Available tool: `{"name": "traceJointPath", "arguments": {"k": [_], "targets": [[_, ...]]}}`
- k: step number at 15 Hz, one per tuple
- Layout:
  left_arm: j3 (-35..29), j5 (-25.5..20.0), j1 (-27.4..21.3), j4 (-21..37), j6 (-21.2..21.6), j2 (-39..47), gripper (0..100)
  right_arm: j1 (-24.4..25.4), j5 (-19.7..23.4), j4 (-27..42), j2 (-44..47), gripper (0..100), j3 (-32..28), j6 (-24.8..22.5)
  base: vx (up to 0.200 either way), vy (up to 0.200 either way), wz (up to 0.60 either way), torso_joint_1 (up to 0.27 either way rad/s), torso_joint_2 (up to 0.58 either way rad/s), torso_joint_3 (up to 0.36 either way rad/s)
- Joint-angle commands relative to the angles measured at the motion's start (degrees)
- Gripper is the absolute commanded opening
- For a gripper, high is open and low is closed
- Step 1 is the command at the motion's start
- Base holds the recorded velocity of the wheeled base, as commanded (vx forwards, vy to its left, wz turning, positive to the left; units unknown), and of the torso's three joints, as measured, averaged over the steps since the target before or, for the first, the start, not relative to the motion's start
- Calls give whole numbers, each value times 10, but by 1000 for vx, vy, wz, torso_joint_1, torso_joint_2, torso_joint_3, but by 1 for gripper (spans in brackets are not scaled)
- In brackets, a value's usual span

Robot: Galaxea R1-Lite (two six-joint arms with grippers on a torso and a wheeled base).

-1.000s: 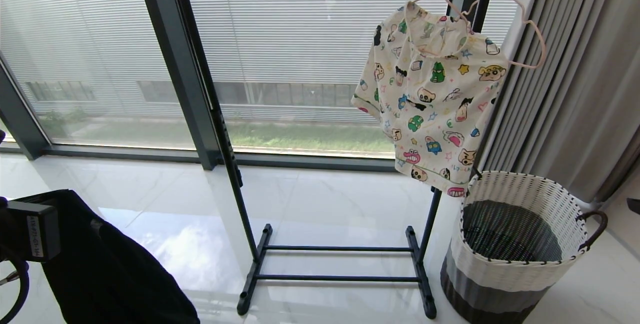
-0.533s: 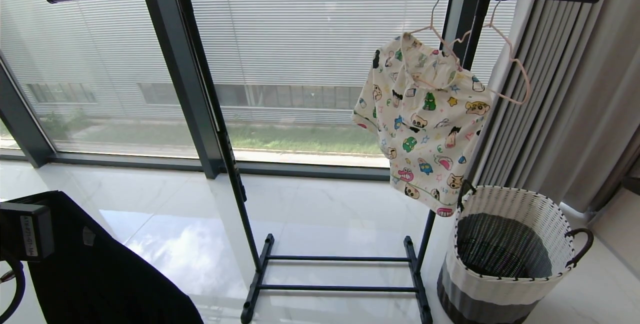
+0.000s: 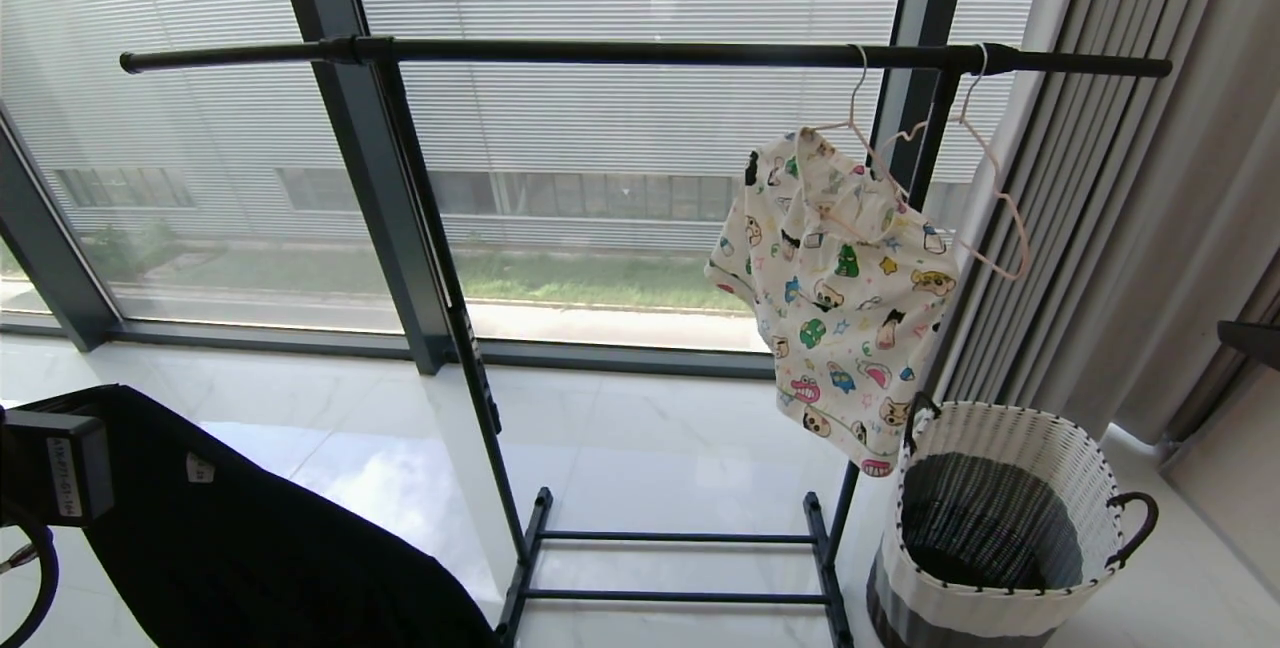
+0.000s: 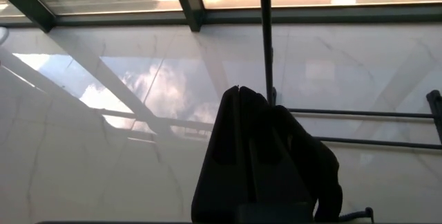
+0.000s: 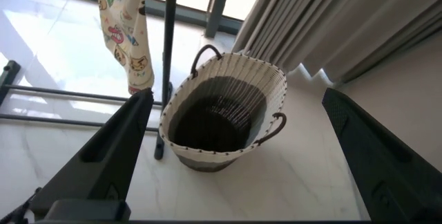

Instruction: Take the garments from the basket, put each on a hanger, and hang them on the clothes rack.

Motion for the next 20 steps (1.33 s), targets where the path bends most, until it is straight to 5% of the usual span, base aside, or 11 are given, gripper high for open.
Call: {"name": "traceJointPath", "arguments": {"k": [1,10,20], "targets": [[1,0,0,0,0,0,0,0,0,-1,5,100,-2,0,0,0,0,222,-496,-276],[10,0,0,0,0,-6,0,0,12,-22,6,100,9,1,0,0,0,189,-428,-234],[14,0,-1,0,2,-18,0,0,90,-48,49,100,9,22,200,0,0,10,-14,-8]]}}
